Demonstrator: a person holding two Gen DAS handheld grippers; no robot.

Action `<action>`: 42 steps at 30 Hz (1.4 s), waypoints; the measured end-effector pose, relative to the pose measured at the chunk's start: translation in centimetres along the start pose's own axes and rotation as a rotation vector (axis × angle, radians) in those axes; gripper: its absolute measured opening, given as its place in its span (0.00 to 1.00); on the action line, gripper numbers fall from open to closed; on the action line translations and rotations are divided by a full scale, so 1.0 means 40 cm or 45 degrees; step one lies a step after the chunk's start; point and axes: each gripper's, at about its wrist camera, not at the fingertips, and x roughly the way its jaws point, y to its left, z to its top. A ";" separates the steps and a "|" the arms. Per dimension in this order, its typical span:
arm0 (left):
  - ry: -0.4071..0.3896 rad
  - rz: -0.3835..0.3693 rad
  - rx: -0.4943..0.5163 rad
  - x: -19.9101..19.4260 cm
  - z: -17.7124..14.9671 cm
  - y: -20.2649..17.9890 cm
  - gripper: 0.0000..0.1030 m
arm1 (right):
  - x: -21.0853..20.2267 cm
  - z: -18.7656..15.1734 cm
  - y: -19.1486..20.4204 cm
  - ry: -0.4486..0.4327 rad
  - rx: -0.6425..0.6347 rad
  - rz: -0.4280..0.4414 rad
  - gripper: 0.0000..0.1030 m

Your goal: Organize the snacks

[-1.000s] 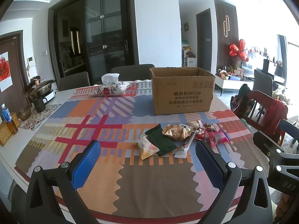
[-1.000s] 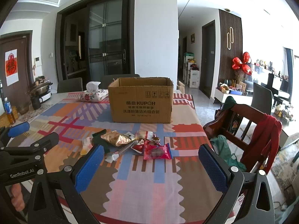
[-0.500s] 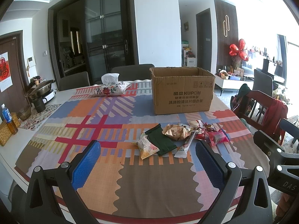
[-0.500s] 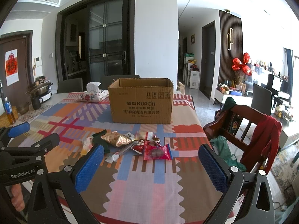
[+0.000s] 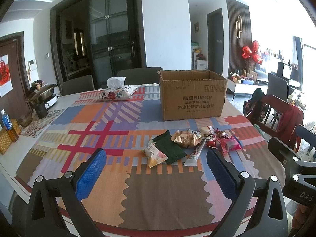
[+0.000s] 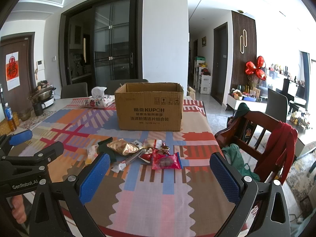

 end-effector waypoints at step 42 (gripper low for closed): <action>0.127 -0.029 -0.078 0.106 -0.017 0.044 0.95 | 0.124 0.009 0.037 0.137 -0.010 0.111 0.99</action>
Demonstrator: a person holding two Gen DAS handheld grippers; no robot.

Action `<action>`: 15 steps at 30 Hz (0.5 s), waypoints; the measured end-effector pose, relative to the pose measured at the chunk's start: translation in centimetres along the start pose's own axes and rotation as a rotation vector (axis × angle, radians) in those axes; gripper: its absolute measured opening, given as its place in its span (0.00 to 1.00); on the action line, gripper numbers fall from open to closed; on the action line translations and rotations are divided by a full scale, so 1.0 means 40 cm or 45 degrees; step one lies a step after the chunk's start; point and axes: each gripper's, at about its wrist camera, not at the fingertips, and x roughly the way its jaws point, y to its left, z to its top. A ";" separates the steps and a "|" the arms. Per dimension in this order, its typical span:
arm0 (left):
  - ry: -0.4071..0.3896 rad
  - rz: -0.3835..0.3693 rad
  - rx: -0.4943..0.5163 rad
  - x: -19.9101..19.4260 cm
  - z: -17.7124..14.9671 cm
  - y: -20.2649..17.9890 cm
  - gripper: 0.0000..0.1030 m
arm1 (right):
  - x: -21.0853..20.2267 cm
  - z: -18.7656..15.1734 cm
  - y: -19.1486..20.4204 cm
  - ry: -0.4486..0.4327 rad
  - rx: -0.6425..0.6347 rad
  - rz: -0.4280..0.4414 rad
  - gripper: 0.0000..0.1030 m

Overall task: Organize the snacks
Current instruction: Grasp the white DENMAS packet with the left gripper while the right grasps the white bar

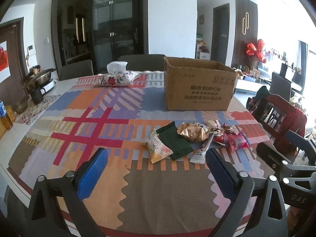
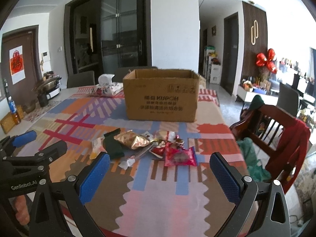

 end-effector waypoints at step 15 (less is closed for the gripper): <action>0.182 -0.063 -0.057 0.176 0.031 0.042 0.72 | 0.228 0.021 0.041 0.241 0.106 0.175 0.73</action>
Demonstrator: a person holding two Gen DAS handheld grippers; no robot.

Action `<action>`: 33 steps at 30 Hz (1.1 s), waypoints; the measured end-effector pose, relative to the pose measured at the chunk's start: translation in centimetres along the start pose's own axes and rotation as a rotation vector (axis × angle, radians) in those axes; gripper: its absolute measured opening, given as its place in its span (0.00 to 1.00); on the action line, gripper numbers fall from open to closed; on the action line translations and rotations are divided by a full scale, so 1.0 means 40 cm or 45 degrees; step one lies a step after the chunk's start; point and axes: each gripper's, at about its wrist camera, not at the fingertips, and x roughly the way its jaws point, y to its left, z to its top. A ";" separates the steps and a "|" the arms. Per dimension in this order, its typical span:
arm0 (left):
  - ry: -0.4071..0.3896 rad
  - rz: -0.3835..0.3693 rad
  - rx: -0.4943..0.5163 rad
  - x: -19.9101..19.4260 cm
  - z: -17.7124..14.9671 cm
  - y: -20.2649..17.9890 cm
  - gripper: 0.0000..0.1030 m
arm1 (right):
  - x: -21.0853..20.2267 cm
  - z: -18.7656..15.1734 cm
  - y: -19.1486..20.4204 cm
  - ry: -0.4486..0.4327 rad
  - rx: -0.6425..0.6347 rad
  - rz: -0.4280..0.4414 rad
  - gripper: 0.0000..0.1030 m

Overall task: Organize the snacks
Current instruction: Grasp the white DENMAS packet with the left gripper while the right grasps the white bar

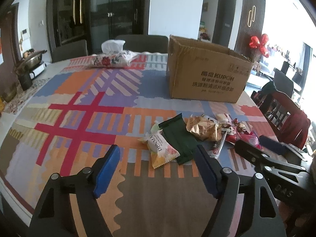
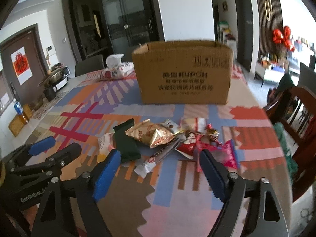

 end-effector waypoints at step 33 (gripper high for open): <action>0.264 -0.035 -0.142 0.251 0.045 0.033 0.33 | 0.248 0.028 -0.024 0.299 0.120 0.008 0.33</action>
